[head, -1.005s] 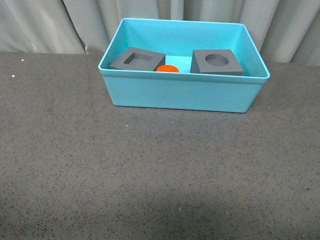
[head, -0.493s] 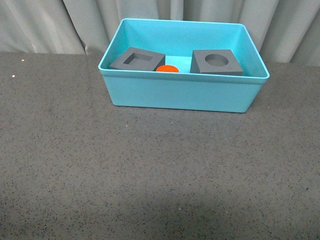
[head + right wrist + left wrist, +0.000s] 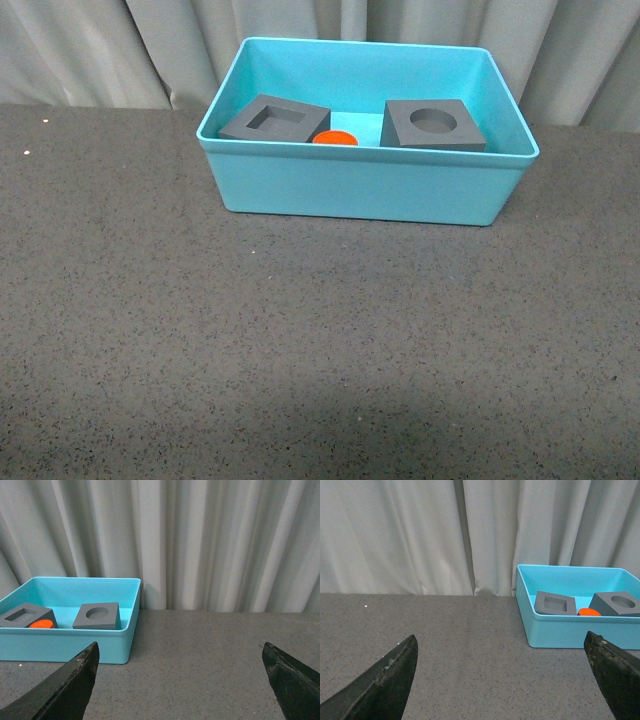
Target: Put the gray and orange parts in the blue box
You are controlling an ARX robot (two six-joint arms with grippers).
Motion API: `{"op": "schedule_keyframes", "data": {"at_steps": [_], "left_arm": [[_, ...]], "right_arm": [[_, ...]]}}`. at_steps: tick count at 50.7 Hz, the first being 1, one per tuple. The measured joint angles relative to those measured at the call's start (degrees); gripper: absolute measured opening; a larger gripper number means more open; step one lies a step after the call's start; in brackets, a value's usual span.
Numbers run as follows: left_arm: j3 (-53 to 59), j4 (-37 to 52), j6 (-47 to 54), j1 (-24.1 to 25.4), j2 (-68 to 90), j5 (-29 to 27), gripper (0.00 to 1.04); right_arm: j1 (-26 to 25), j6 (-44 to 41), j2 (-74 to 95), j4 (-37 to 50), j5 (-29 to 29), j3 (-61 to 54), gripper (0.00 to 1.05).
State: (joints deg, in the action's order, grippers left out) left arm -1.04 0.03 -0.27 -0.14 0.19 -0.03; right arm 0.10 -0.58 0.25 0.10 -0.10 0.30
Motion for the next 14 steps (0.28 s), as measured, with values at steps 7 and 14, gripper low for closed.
{"op": "schedule_keyframes", "data": {"at_steps": [7, 14], "left_arm": [[0.0, 0.0, 0.0, 0.0, 0.0, 0.0, 0.98], [0.0, 0.0, 0.0, 0.0, 0.0, 0.0, 0.98]], "right_arm": [[0.0, 0.0, 0.0, 0.0, 0.0, 0.0, 0.95], [0.0, 0.0, 0.0, 0.0, 0.0, 0.0, 0.95]]}}
